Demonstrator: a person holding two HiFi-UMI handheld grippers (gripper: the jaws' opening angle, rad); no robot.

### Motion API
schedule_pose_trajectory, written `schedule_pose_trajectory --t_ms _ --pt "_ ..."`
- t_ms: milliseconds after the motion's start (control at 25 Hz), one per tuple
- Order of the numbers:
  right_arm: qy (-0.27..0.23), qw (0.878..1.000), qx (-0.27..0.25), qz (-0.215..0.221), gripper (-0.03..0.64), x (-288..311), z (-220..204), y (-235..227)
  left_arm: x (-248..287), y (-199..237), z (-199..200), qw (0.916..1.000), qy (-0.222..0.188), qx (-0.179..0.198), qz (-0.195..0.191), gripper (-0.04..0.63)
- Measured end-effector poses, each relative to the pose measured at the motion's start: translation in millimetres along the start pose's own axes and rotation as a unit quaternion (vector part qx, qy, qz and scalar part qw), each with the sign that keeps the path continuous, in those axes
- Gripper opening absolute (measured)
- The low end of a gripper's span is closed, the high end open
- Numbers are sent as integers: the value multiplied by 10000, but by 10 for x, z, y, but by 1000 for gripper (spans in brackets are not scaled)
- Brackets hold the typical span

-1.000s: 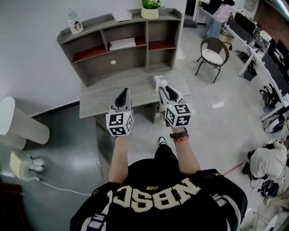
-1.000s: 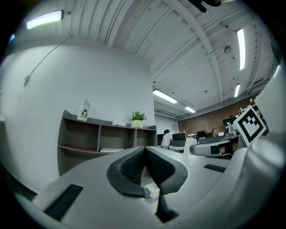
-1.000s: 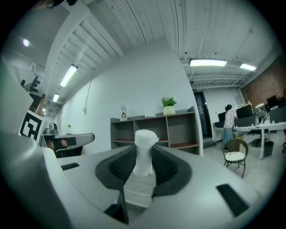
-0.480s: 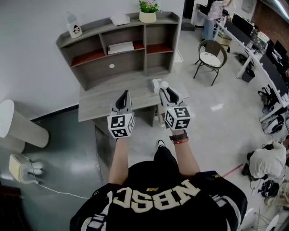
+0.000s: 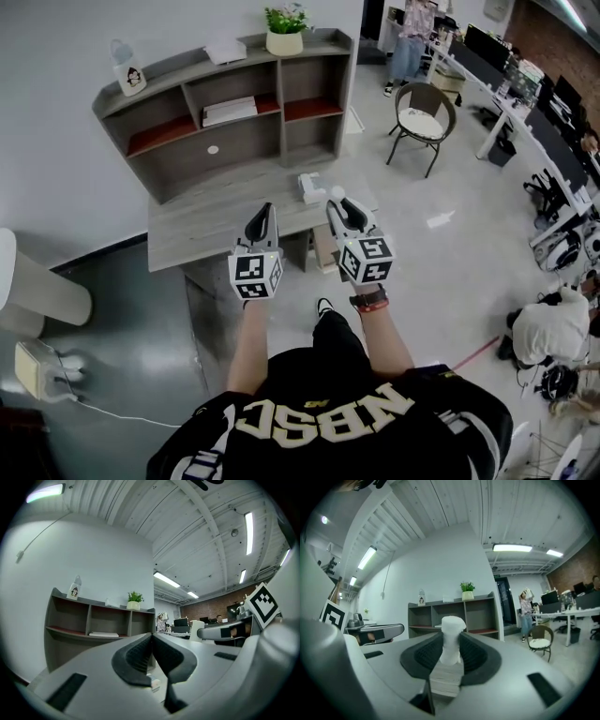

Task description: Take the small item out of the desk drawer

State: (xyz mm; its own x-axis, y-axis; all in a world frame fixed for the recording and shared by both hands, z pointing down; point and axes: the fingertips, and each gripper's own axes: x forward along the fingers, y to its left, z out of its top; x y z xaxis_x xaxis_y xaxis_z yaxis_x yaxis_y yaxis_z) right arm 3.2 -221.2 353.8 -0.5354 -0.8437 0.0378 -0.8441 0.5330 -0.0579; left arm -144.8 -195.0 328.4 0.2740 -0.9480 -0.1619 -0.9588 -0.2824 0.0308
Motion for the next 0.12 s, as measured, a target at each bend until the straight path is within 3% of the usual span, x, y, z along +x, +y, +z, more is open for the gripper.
schedule_pose_trajectory --t_ms 120 --pt "60 10000 51 -24 117 113 -61 -181 212 -90 -58 9999 -24 5 -157 15"
